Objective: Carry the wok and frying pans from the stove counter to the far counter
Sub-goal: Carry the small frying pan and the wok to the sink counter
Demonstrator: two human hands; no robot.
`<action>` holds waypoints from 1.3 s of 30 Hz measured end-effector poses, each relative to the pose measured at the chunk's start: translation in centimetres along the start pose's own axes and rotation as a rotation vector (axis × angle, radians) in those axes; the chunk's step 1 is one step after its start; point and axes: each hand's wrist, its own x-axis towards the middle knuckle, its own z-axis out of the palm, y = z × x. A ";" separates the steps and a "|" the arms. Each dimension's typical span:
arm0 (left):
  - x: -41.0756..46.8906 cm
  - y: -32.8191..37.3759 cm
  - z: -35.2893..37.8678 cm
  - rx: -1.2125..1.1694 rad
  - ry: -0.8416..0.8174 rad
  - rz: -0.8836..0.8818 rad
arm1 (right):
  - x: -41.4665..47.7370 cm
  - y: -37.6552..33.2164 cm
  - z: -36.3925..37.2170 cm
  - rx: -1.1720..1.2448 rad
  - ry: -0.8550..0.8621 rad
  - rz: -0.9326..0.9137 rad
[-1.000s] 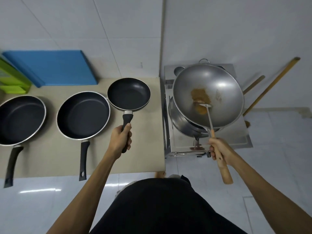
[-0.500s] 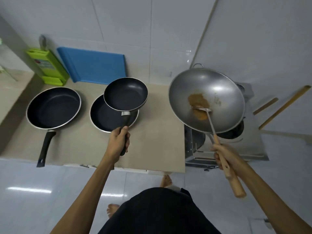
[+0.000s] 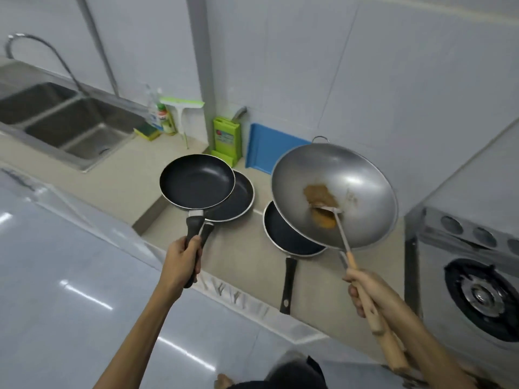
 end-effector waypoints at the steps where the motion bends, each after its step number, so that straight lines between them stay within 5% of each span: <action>1: 0.6 0.2 -1.7 -0.009 0.030 -0.001 | 0.0 -1.1 1.5 -0.028 -0.022 -0.017; 24: 15.6 1.8 -35.0 -0.140 0.650 -0.126 | 10.4 -28.7 42.7 -0.505 -0.536 -0.241; 39: 25.4 -4.8 -55.6 -0.161 0.675 -0.219 | 12.7 -33.6 69.4 -0.613 -0.513 -0.262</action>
